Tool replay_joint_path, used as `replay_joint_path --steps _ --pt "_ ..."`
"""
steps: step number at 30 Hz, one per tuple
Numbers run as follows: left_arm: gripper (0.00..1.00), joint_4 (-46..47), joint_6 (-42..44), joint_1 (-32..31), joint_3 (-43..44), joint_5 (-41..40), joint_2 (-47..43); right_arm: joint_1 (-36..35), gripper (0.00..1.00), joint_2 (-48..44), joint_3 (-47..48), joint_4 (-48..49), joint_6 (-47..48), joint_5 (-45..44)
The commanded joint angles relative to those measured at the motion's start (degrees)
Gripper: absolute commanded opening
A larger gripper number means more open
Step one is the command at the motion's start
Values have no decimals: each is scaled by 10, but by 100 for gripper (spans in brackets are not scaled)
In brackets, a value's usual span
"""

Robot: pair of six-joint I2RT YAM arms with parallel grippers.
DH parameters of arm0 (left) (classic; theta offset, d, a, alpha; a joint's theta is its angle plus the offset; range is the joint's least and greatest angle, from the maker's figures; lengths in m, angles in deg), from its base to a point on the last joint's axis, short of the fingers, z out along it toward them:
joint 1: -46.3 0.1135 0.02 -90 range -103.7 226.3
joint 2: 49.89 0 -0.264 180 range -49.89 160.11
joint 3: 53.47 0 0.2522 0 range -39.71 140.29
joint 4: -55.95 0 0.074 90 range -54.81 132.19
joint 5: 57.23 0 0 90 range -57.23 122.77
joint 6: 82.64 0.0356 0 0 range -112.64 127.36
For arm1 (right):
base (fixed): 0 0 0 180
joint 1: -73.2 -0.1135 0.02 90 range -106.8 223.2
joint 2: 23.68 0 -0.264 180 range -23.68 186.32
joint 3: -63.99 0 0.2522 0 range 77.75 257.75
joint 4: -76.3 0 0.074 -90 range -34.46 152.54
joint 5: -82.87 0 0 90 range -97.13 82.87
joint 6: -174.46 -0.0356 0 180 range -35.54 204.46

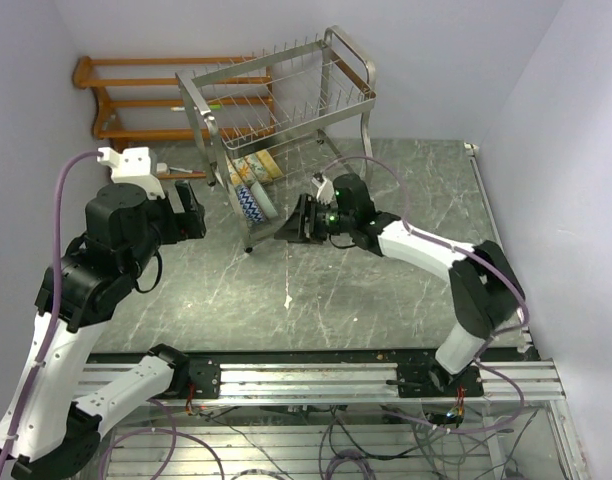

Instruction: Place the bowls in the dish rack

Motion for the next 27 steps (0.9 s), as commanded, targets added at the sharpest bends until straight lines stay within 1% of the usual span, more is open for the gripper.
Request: replay_joint_path --steps 1,3,4,5,6,7,10,18,23,27 --pt "99 -16 -15 3 -22 63 -13 -23 57 -82 -29 -188 92 -150" --pt "99 -14 -19 3 -32 73 -20 -32 60 -123 -43 -236 100 -198" --pt "99 -13 -21 3 -36 77 -22 -36 63 -143 -46 -260 102 -226" --pt "99 -13 -24 3 -39 78 -24 -39 69 -159 -46 -288 105 -252" --pt "99 -13 -25 3 -41 79 -25 -42 86 -173 -44 -315 111 -274" --pt "99 -13 -25 3 -43 80 -27 -43 98 -185 -40 -349 116 -302" --pt "99 -10 -24 3 -46 85 -30 -45 100 -217 -30 -404 128 -351" --pt "99 -8 -28 3 -47 95 -36 -45 100 -285 2 -490 158 -472" --pt "99 -4 -33 3 -53 98 -43 -45 100 -298 20 -518 184 -539" --pt "99 -4 -31 3 -51 91 -43 -45 100 -302 19 -521 188 -567"
